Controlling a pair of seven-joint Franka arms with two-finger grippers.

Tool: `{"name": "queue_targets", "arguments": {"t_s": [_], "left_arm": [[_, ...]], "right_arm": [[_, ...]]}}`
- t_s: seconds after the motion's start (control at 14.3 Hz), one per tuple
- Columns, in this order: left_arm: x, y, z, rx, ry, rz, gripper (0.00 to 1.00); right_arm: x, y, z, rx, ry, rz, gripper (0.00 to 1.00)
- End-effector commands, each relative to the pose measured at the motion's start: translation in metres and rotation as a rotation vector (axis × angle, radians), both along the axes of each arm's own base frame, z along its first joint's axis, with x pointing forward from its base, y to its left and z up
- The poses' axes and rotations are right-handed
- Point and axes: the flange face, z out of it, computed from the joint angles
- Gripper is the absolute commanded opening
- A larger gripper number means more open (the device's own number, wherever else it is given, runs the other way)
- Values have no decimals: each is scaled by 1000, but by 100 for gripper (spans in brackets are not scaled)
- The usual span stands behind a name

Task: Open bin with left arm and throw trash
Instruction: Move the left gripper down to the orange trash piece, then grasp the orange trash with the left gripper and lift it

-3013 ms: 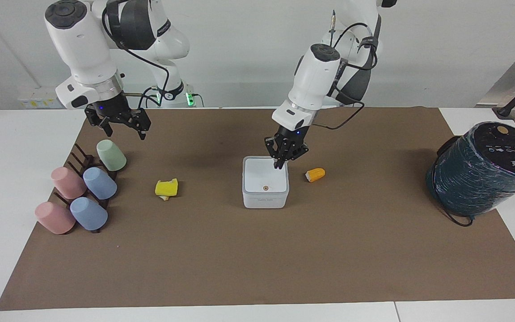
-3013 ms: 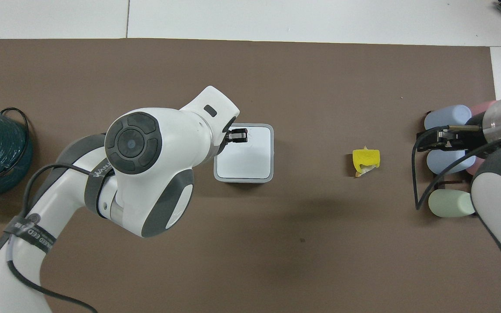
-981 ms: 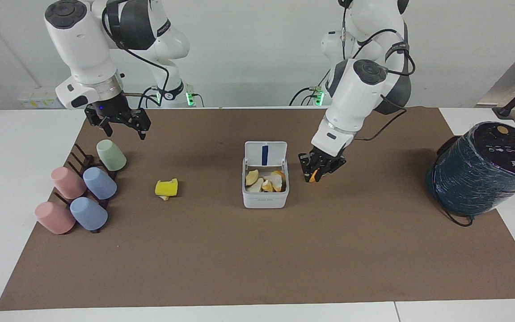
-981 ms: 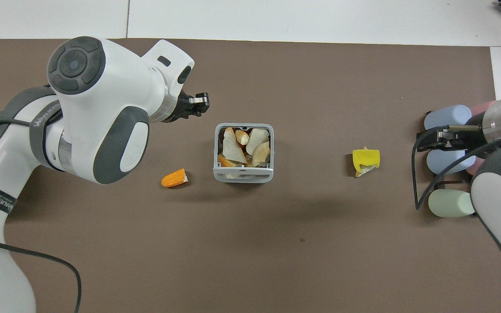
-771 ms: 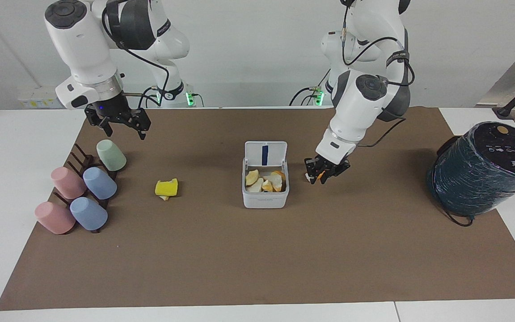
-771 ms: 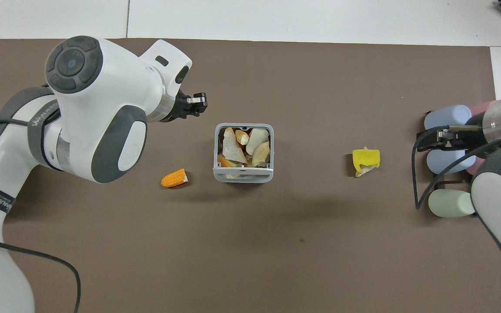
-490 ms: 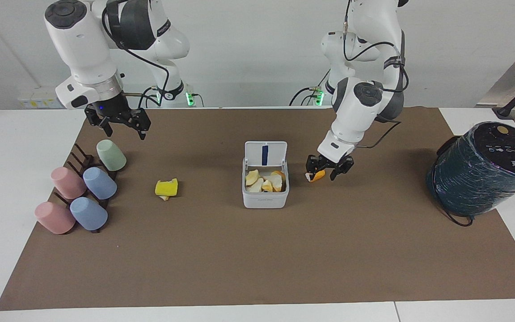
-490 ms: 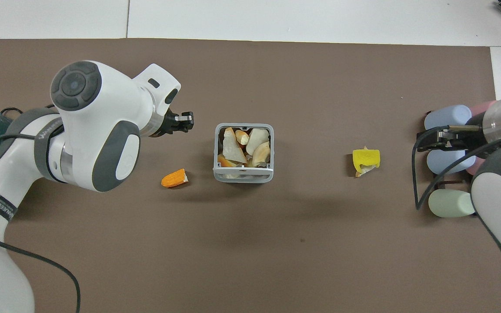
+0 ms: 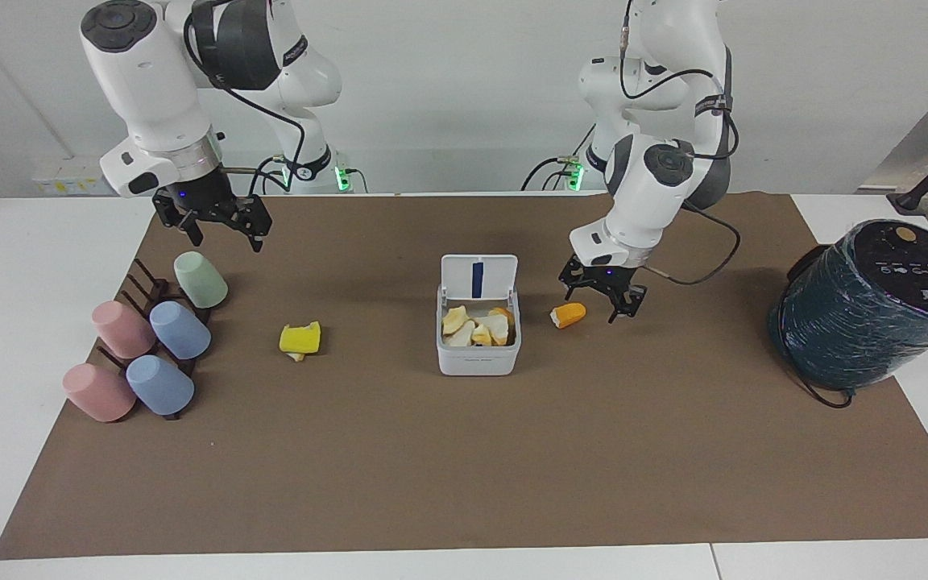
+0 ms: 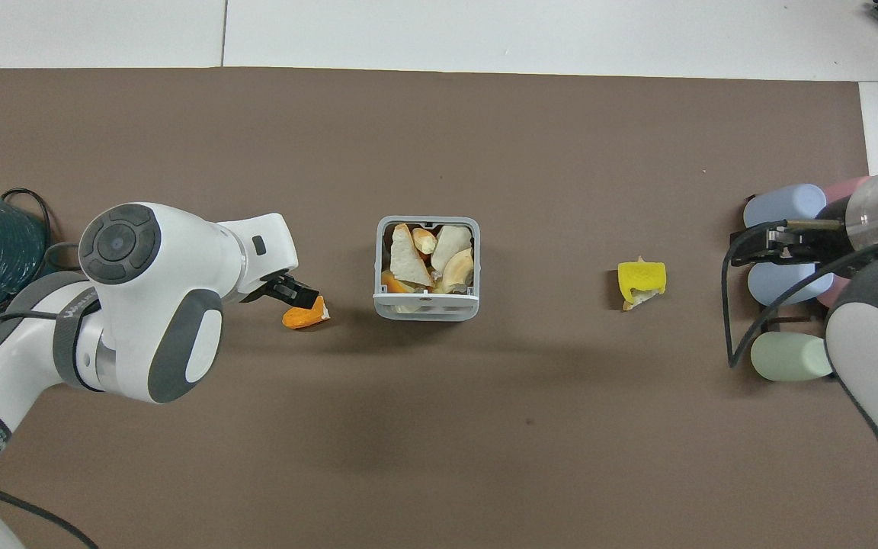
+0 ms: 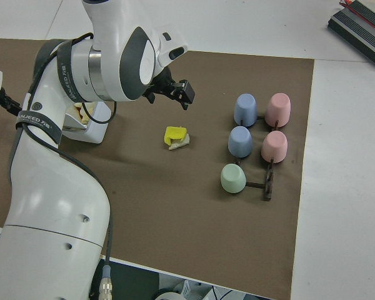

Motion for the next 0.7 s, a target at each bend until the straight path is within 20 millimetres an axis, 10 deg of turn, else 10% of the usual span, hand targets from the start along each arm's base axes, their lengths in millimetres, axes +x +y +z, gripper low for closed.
{"name": "queue_targets", "arguments": {"t_s": [0.0,0.63], "left_arm": [[-13,3,-22,12,-33,-167,95],[-43,-21,-72,30,4,-289,84]], "right_arm": [[-6,-2,1,22,6,21,100],[-6,-2,1,22,7,21,100]]}}
